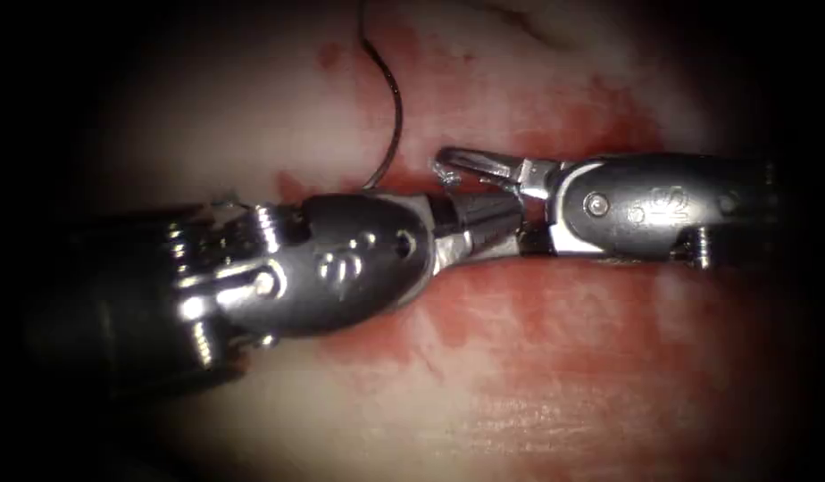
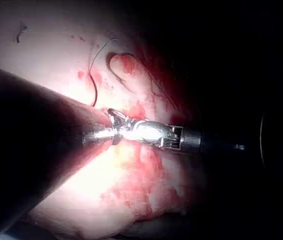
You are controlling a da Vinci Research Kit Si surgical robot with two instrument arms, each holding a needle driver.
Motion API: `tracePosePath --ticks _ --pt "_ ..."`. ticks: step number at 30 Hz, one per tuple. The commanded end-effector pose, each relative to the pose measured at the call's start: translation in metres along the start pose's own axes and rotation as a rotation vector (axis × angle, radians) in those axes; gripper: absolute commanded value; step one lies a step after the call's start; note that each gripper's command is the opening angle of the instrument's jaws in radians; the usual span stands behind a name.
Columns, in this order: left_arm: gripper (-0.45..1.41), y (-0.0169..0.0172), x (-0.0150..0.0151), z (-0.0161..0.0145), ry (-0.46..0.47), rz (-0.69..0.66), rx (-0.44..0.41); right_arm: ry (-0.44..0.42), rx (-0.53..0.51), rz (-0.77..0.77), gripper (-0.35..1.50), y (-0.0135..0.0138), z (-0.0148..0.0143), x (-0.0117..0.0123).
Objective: Wound Closure
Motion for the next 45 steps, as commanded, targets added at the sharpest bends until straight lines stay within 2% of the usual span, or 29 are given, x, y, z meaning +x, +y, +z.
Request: tracePosePath --ticks 1,14,16,20,21,22,23,24,30,36,37,38,39,45 --pt "-0.35 -0.0002 0.0002 0.0008 0.003 -0.001 0.0 0.006 -0.001 -0.003 1.21 0.0001 0.0011 -0.0003" --pt "-0.35 -0.0003 0.0002 0.0008 0.01 -0.007 0.0 0.028 0.015 -0.005 1.21 -0.0012 0.0022 0.0004" --pt "-0.35 -0.0002 0.0003 0.0008 0.012 -0.007 -0.002 0.027 0.015 -0.005 1.16 -0.001 0.0022 0.0004" --pt "-0.35 0.0001 0.0005 0.0009 0.015 -0.008 -0.005 0.027 0.016 -0.01 0.83 -0.0009 0.0021 0.0003" --pt "-0.35 0.0002 0.0006 0.0009 0.017 -0.008 -0.008 0.031 0.023 -0.027 0.34 -0.0008 0.0019 0.0004" --pt "-0.35 0.0002 0.0006 0.0008 0.017 -0.008 -0.008 0.031 0.024 -0.027 0.04 -0.0008 0.0018 0.0004" --pt "-0.35 0.0002 0.0006 0.0008 0.017 -0.009 -0.008 0.032 0.025 -0.027 -0.2 -0.0007 0.0017 0.0004" --pt "-0.35 0.0001 0.0006 0.0008 0.017 -0.009 -0.008 0.032 0.026 -0.027 -0.35 -0.0006 0.0016 0.0003" --pt "-0.35 0.0 0.0007 0.0007 0.018 -0.01 -0.01 0.036 0.038 -0.048 -0.35 0.0005 0.0003 -0.0006" --pt "-0.35 -0.0002 0.0007 0.0004 0.019 -0.01 -0.014 0.044 0.044 -0.065 -0.35 0.0002 0.0004 -0.0002" --pt "-0.35 -0.0004 0.0007 0.0001 0.023 -0.01 -0.017 0.054 0.038 -0.064 0.02 0.0002 0.0003 0.0" --pt "-0.35 -0.0009 0.0006 -0.0006 0.035 -0.011 -0.022 0.057 0.0 -0.06 1.03 0.0005 -0.0001 0.0004" --pt "-0.35 -0.0013 0.0006 -0.0012 0.037 -0.013 -0.019 0.055 -0.008 -0.055 1.31 0.0007 -0.0004 0.0007" --pt "-0.35 -0.0049 0.0009 -0.005 0.051 -0.032 0.013 0.065 0.016 -0.046 1.41 0.0011 -0.002 0.0022"
